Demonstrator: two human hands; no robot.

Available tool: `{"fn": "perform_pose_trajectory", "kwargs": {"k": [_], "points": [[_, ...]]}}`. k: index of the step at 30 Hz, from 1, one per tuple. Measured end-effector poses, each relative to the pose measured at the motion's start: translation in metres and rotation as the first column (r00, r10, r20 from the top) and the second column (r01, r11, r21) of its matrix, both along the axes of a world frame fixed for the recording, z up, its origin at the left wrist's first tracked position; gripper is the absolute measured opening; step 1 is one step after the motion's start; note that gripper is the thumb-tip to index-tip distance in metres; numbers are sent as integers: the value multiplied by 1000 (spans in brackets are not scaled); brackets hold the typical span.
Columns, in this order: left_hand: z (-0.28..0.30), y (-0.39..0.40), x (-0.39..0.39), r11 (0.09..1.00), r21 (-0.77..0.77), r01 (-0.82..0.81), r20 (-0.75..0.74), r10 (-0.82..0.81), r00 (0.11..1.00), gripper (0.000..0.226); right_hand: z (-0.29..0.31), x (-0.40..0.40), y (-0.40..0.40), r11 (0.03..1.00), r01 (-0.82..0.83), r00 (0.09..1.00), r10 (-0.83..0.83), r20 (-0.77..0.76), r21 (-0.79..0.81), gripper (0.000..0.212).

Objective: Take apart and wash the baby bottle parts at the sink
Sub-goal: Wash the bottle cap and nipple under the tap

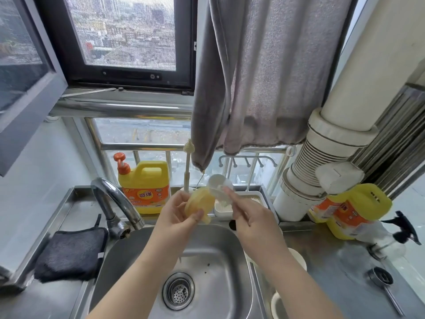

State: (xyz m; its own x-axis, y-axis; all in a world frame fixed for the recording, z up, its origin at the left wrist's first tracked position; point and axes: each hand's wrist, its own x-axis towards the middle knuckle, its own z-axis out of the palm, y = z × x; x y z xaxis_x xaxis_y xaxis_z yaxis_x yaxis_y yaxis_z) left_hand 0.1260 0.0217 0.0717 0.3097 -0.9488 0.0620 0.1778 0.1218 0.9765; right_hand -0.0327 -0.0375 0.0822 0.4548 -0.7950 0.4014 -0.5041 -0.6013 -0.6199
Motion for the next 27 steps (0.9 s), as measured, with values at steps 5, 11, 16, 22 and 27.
{"fn": "perform_pose_trajectory", "kwargs": {"k": [5,11,16,22,27], "points": [[3,-1,1,999,-6,42,-238,-42,970,40,0,11,25,984,-165,984,161,-72,-61,59],[4,-1,-1,997,60,47,-504,-10,864,32,0,-1,4,994,-61,997,56,-51,-89,62],[18,-9,8,996,90,12,-609,46,792,32,-2,8,15,990,-129,991,126,-48,-61,57],[27,-16,8,989,144,-23,-702,119,703,14,-14,2,12,992,-77,997,77,-4,-100,54],[32,-17,-1,984,171,58,-791,103,603,47,-4,7,8,990,-29,997,40,72,-140,50]]}}
